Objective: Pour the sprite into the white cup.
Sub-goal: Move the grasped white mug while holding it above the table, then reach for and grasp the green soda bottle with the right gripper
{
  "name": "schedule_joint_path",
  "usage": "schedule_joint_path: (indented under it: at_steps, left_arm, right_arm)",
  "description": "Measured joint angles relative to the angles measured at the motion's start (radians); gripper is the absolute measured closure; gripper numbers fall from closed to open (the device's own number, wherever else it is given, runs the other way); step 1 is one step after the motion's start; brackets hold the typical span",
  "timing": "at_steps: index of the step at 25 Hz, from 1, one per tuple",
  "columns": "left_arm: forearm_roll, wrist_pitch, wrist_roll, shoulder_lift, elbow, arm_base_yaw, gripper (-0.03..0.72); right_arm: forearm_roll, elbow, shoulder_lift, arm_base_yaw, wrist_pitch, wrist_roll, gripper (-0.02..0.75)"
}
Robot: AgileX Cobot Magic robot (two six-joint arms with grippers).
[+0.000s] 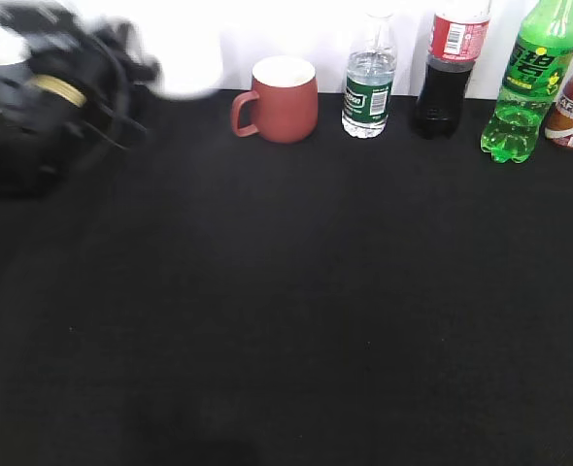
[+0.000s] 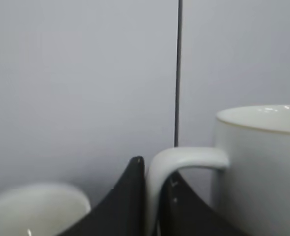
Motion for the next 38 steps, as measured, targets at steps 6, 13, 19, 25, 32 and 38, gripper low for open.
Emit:
schedule_joint_path:
  at_steps: [6,13,19,25,32,38]
  left_arm:
    - [0.069,0.009,-0.003,-0.339,0.441,-0.048,0.634]
    - [0.081,0.020,-0.025,-0.399,0.521,-0.126,0.634]
    - [0.085,0.020,-0.029,-0.399,0.521,-0.128,0.634]
    - [0.092,0.020,-0.030,-0.399,0.521,-0.128,0.634]
    - [0.095,0.020,-0.030,-0.399,0.521,-0.128,0.634]
    - [0.112,0.021,-0.030,-0.399,0.521,-0.128,0.636]
  right_arm:
    - [0.012,-0.002,0.081,0.000,-0.317,0.000,0.181]
    - [0.012,0.140,0.702,0.000,-1.169,0.000,0.181]
    - [-0.109,0.128,1.415,0.000,-1.994,0.029,0.181]
    - [0.049,-0.055,1.746,0.174,-1.998,-0.021,0.181]
    - [0.218,-0.190,1.909,0.251,-1.987,-0.098,0.066]
    - [0.249,-0.263,2.004,0.251,-2.021,-0.097,0.067]
